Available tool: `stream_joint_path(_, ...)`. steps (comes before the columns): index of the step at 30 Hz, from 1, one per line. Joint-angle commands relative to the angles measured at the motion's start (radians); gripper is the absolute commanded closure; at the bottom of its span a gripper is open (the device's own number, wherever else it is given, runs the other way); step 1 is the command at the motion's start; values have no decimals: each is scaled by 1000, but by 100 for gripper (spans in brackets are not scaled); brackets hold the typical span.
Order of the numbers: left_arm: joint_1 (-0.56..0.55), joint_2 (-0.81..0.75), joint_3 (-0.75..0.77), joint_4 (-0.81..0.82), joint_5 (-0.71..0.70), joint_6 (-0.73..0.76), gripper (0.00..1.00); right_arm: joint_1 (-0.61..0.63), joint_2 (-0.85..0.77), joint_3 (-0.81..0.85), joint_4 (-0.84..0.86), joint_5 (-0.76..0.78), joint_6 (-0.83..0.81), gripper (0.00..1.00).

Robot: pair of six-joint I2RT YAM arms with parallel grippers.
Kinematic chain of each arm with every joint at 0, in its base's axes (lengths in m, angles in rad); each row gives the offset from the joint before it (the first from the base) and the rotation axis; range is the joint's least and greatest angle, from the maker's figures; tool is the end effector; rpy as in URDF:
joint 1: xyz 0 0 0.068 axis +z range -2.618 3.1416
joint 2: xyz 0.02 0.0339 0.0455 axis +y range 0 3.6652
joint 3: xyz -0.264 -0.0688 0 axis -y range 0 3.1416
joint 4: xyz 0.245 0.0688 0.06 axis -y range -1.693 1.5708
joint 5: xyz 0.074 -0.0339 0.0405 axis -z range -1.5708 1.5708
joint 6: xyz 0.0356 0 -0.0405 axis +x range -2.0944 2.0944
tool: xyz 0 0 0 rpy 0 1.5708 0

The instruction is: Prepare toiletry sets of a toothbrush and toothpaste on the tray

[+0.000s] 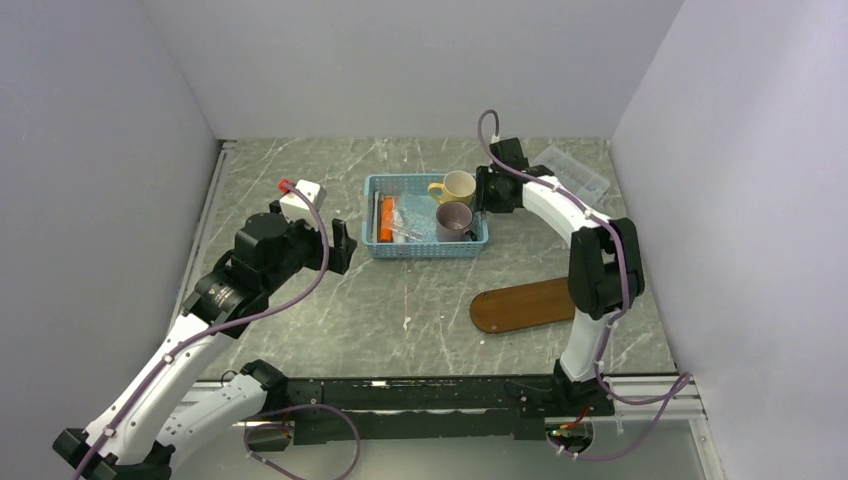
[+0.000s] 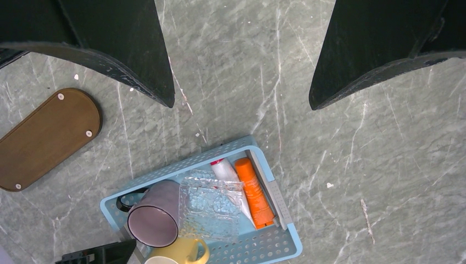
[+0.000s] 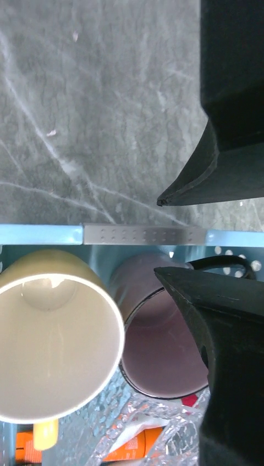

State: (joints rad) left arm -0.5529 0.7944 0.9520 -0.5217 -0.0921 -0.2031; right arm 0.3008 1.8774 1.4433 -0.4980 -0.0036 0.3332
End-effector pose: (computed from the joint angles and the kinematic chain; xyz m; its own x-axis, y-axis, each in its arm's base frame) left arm 0.1462 -0.0864 0.3606 -0.3876 0.0031 -0.9218 0.3794 0.9119 -0.1564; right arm 0.3940 0.1223 0.2286 -0.8222 0.0874 -0.5624 -0.0311 0.9798 0.1977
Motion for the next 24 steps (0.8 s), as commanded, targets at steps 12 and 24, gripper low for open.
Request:
stream_joint_path(12,-3,-1,10,5,18,6,1,-139,-432,-296,-88,141,111,47)
stream_joint_path(24,-4,-19,8,9,35,3,1,-265,-583,-447,-178,325,214,47)
